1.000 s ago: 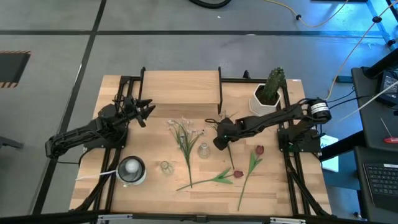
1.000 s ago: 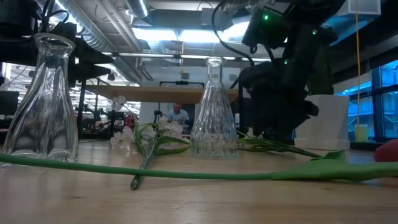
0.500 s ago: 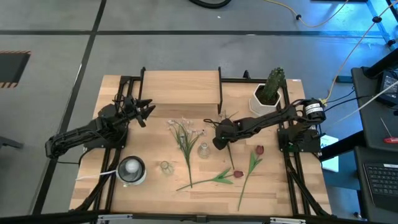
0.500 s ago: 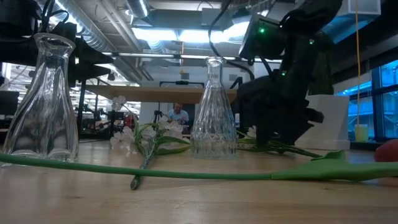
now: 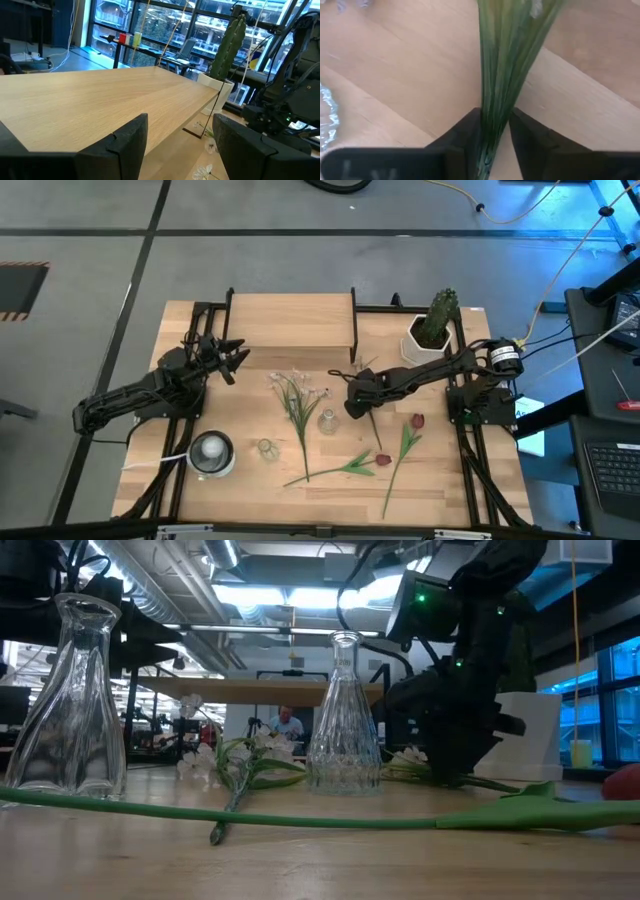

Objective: Pick and place flowers into a vace then onto a shelf
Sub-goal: Put the right white flowers into the right transparent vase, then put the right red flower into the right transparent vase

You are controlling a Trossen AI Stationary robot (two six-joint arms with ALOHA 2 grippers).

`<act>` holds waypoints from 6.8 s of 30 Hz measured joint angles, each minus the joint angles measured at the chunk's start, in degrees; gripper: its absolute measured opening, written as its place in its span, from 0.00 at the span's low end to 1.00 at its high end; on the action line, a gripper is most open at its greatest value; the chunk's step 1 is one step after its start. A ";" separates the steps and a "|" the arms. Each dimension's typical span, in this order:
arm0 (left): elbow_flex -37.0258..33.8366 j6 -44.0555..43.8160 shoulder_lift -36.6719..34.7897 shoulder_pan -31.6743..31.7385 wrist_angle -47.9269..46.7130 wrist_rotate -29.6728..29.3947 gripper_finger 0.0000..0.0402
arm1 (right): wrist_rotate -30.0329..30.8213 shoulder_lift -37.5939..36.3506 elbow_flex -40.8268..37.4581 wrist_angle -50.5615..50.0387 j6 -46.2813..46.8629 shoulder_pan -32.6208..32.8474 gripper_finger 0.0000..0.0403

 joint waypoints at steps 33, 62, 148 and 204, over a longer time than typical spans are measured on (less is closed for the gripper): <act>0.00 -0.07 0.00 0.00 0.00 -0.01 0.54 | 10.38 -32.35 -0.11 53.72 -43.68 4.69 0.01; 0.00 1.90 0.01 -0.01 0.00 -0.02 0.54 | 10.49 -18.90 -0.42 63.41 -56.42 9.13 0.01; -0.02 2.49 0.02 0.00 -0.02 0.00 0.54 | 8.45 -5.03 -12.74 79.06 -42.49 9.80 0.28; 0.00 0.91 0.01 0.01 0.00 0.00 0.54 | -28.43 -26.81 -12.73 12.02 38.26 21.52 0.58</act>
